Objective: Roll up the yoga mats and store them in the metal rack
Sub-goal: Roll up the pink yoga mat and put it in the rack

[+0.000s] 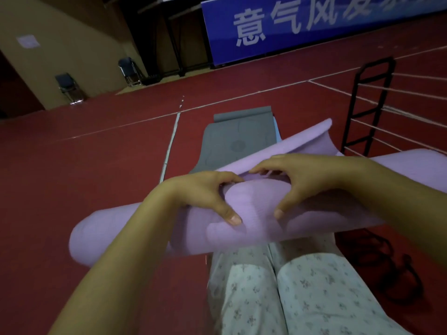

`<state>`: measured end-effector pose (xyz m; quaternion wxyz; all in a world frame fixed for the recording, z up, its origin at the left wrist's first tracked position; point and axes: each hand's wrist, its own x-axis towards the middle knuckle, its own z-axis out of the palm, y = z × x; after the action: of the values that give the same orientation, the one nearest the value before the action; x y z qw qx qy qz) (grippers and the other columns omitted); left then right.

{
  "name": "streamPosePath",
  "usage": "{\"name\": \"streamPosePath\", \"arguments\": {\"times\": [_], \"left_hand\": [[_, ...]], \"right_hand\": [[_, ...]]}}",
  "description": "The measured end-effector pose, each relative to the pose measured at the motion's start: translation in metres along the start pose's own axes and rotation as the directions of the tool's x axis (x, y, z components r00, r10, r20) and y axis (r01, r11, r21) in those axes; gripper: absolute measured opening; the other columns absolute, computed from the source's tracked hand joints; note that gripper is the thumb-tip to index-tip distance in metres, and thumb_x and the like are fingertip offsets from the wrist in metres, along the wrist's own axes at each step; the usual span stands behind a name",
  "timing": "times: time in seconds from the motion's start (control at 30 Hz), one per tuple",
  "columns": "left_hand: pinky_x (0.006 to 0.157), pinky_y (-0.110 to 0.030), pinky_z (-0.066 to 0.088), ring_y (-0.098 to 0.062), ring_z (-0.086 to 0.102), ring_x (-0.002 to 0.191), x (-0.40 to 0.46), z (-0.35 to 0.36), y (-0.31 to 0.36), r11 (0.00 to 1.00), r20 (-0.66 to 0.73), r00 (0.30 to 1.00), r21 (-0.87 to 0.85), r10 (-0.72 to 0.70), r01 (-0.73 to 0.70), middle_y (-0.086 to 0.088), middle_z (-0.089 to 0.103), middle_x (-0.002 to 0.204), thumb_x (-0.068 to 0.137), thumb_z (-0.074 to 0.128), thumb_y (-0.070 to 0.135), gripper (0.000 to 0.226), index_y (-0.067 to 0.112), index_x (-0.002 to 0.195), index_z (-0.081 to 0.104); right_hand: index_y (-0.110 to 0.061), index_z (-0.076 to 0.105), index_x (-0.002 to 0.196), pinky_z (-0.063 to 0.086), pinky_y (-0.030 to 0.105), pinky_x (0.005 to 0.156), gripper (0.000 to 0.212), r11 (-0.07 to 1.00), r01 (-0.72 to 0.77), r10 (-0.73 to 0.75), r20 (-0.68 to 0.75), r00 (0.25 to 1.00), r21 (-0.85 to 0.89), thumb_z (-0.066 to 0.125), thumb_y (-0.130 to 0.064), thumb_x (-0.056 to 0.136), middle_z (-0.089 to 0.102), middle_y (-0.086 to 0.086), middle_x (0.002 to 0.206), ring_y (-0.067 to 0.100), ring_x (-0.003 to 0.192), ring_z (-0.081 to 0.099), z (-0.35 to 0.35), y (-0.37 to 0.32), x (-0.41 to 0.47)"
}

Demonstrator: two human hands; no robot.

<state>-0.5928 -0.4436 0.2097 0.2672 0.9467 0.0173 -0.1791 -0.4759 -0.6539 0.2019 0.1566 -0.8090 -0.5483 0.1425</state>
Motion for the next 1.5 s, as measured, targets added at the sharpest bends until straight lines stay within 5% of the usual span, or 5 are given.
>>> {"name": "streamPosePath", "arguments": {"times": [0.37,0.57,0.73,1.03,1.5], "left_hand": [[0.091,-0.034,0.052,-0.012,0.064,0.105,0.018,-0.015,-0.006,0.976,0.096,0.995,-0.217,-0.011,0.031,0.010,0.066,0.117,0.064,0.084,0.029,0.064,0.029,0.123,0.059],[0.102,-0.020,0.035,-0.007,0.046,0.125,0.001,-0.012,0.000,0.986,-0.339,0.940,0.168,0.045,0.013,0.012,0.049,0.136,0.071,0.078,0.046,0.073,0.029,0.135,0.048],[0.101,-0.041,0.041,-0.017,0.047,0.125,-0.016,0.014,0.009,0.915,-0.453,0.853,0.397,0.258,-0.066,0.003,0.049,0.136,0.066,0.054,0.073,0.079,0.035,0.135,0.049],[0.103,-0.046,0.035,-0.020,0.045,0.124,0.007,0.029,0.001,0.914,-0.426,0.887,0.406,0.177,0.012,0.003,0.044,0.136,0.068,0.073,0.059,0.080,0.046,0.139,0.038],[0.102,-0.024,0.037,-0.008,0.048,0.124,0.031,-0.010,-0.005,0.975,-0.318,0.944,0.222,0.091,-0.019,0.013,0.051,0.137,0.073,0.077,0.046,0.071,0.038,0.137,0.046]], "right_hand": [[-0.048,0.042,0.134,0.039,0.032,0.097,0.082,0.987,0.088,-0.116,-0.219,0.969,-0.133,0.077,-0.061,0.061,0.046,-0.017,0.122,0.002,0.110,0.044,0.025,0.009,-0.006],[-0.050,0.048,0.126,0.038,0.020,0.097,0.075,0.992,0.071,-0.057,-0.131,0.990,0.105,0.085,-0.047,0.061,0.047,-0.022,0.116,-0.005,0.110,0.047,0.011,0.023,0.014],[-0.047,0.051,0.122,0.035,0.007,0.088,0.067,0.990,0.066,-0.055,-0.088,0.995,0.128,0.085,-0.041,0.064,0.048,-0.030,0.113,-0.013,0.108,0.046,0.003,0.032,0.028],[-0.040,0.053,0.128,0.038,0.015,0.096,0.064,0.994,-0.008,0.010,-0.015,1.000,0.113,0.080,-0.044,0.071,0.054,-0.026,0.120,-0.005,0.112,0.051,-0.007,0.037,0.046],[-0.040,0.052,0.130,0.042,0.036,0.095,0.072,0.997,0.036,-0.056,-0.372,0.926,-0.062,0.046,-0.074,0.067,0.053,-0.009,0.117,0.012,0.108,0.051,0.019,0.036,0.021]]}}
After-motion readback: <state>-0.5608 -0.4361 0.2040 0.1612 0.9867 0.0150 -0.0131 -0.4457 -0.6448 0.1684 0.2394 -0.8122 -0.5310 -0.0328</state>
